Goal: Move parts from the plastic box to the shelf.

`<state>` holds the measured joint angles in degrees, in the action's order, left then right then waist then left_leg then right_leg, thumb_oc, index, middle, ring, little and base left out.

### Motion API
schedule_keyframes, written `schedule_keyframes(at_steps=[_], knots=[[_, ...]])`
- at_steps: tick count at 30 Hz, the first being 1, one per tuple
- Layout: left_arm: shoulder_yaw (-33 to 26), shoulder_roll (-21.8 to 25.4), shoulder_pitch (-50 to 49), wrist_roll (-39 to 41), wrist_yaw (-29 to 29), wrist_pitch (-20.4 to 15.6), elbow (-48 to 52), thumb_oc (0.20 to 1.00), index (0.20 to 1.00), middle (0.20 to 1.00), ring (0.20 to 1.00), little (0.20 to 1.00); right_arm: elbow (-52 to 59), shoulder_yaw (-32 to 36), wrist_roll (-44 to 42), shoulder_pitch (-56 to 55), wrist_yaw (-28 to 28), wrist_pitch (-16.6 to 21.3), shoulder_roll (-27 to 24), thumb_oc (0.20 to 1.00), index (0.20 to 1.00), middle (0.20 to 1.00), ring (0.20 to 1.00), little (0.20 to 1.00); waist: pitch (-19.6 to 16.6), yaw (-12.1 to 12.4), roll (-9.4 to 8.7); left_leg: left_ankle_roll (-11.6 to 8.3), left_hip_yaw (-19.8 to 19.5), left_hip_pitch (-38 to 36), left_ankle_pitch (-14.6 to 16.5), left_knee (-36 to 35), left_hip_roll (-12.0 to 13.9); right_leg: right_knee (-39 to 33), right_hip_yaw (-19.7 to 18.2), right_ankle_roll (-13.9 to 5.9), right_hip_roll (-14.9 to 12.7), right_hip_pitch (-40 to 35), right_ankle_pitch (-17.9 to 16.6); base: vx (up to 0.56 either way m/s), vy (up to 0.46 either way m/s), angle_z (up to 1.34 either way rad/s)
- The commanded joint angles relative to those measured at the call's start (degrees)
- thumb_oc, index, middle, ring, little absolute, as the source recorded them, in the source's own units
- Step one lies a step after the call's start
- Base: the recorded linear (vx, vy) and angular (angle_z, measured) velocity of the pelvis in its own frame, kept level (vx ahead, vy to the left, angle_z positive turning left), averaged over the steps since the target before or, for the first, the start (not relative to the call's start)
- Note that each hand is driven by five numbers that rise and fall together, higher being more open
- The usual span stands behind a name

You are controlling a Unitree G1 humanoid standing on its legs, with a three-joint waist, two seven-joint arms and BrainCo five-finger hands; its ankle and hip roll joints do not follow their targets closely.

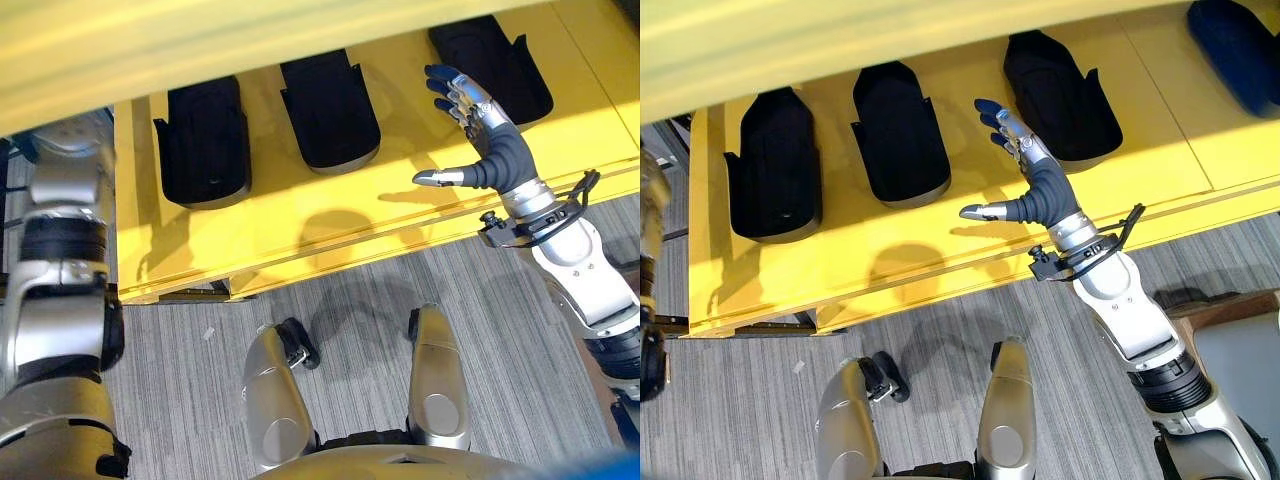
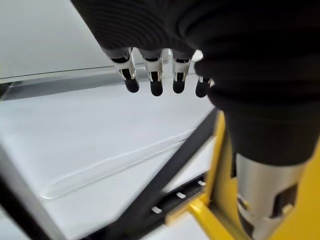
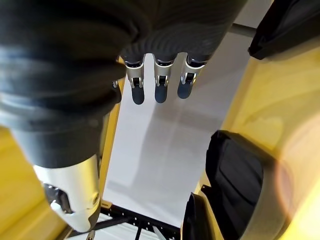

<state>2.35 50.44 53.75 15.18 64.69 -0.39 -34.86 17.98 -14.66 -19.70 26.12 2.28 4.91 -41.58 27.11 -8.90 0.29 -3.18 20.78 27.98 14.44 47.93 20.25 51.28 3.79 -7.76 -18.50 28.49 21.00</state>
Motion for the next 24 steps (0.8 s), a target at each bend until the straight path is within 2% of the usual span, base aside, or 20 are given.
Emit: schedule_keyframes(at_steps=[1, 8, 13, 16, 19, 21, 23, 24], knots=[[-1.96, -1.92, -5.26, 0.91, -1.59, -3.02, 4.25, 1.0, 1.0, 1.0, 1.0, 1.0, 2.45, 3.31, -1.46, 0.74, -1.24, 2.54, 1.48, 1.0, 1.0, 1.0, 1.0, 1.0, -1.9, -0.04, 0.76, -1.06, -0.79, -4.65, 4.2, -2.76, -1.61, -5.94, 3.33, 1.26, -0.07, -1.12, -4.76, -0.02, 0.035, -0.09], [-4.22, -8.69, -14.97, 0.2, -5.66, -4.36, 14.93, 1.0, 1.0, 1.0, 1.0, 1.0, 4.47, 4.91, 0.12, -2.57, -1.55, 3.9, 3.83, 1.0, 1.0, 1.0, 1.0, 1.0, -1.29, 0.81, 0.26, -0.72, -1.48, -3.86, 4.16, -2.63, -2.01, -5.46, 3.56, 1.29, 0.26, -0.63, -4.62, -0.03, -0.024, -0.03], [-2.85, -15.3, -22.43, -0.07, -11.71, -1.95, 23.23, 1.0, 1.0, 1.0, 1.0, 1.0, 5.25, 5.17, 2.13, -5.07, -0.95, 4.67, 6.05, 1.0, 1.0, 1.0, 1.0, 1.0, -0.82, 1.95, -0.14, -0.52, -2.33, -3.67, 4.16, -2.61, -2.29, -5.6, 4.4, 1.14, 0.07, -0.99, -4.79, -0.03, -0.047, 0.02], [-2.26, -18.81, -26.75, -0.79, -12.25, -2.42, 26.88, 1.0, 1.0, 1.0, 1.0, 1.0, 5.39, 5.59, 2.96, -7.17, -0.43, 5.72, 7.02, 1.0, 1.0, 1.0, 1.0, 1.0, -0.63, 2.67, -0.43, -0.22, -2.77, -3.85, 4.05, -2.9, -2.42, -5.81, 4.85, 1.15, -0.05, -1.41, -4.95, -0.01, -0.058, 0.06], [-2.37, -21.82, -30.87, -4.26, -9.3, -4.64, 30.1, 1.0, 1.0, 1.0, 1.0, 1.0, 4.86, 5.58, 4.7, -9.42, 0.28, 7.41, 8.5, 1.0, 1.0, 1.0, 1.0, 1.0, -0.76, 3.48, -0.72, -0.05, -2.81, -4.97, 3.29, -4.66, -2.75, -6.93, 5.4, 0.88, -0.18, -2.46, -5.47, 0.02, -0.062, 0.14], [-2.91, -22.63, -33.03, -7.73, -5.06, -6.99, 31.97, 1.0, 1.0, 1.0, 1.0, 1.0, 4.86, 5.75, 6.03, -10.78, 1.2, 8.73, 8.96, 1.0, 1.0, 1.0, 1.0, 1.0, -0.97, 4.03, -1.0, -0.12, -2.74, -6.11, 2.5, -6.52, -3.01, -8.36, 5.86, 0.68, -0.26, -3.61, -5.99, 0.0, -0.075, 0.11], [-3.87, -22.37, -34.58, -15.47, -0.1, -8.5, 33.79, 1.0, 1.0, 1.0, 1.0, 1.0, 4.6, 5.78, 6.99, -11.78, 2.5, 10.08, 9.33, 1.0, 1.0, 1.0, 1.0, 1.0, -1.41, 4.61, -1.35, 0.26, -1.83, -7.59, -0.33, -10.14, -3.23, -11.74, 6.84, 0.9, -0.14, -5.08, -8.27, 0.02, -0.082, 0.21], [-3.92, -22.27, -34.74, -15.95, 0.42, -8.65, 34.03, 1.0, 1.0, 1.0, 1.0, 1.0, 4.58, 5.8, 7.06, -11.97, 2.62, 10.18, 9.3, 1.0, 1.0, 1.0, 1.0, 1.0, -1.56, 4.7, -1.36, -0.33, -2.3, -8.29, 0.7, -10.18, -3.44, -11.68, 6.66, 0.33, -0.18, -5.79, -7.32, 0.04, -0.056, 0.3]])
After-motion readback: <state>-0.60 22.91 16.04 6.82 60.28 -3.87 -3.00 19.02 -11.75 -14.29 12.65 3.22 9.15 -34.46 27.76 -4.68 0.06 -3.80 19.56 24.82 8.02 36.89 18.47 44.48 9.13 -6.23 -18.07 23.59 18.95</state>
